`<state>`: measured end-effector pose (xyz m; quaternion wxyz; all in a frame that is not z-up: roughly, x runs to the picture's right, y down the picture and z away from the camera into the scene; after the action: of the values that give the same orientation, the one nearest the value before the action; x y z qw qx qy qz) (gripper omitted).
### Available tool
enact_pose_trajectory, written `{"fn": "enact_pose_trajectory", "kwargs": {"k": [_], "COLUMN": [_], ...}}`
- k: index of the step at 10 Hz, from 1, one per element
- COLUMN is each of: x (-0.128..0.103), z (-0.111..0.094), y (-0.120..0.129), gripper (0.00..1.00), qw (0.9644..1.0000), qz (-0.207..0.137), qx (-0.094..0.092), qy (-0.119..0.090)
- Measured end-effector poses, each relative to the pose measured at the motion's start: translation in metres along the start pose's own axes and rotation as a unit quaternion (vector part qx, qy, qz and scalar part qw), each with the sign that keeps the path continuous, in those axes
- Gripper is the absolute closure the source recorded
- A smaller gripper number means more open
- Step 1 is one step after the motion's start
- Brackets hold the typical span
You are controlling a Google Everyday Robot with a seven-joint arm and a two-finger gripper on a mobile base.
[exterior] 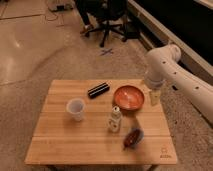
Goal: Place the eraser in the ceramic cup
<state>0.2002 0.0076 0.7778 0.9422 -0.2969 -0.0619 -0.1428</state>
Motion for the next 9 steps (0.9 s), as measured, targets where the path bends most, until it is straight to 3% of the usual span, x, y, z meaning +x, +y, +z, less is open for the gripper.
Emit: {"fn": "enact_pose_trajectory", "kwargs": {"k": [4,9], "x": [-0.044,-0.108], "z": [0.007,0.035], "y": [-0.037,-0.078], "gripper": [0.2,0.2], "qw": [0.9988,0.9939], "qz": [-0.031,-0.072], "qx": [-0.007,-0.024], "qy": [-0.038,-0.08]}}
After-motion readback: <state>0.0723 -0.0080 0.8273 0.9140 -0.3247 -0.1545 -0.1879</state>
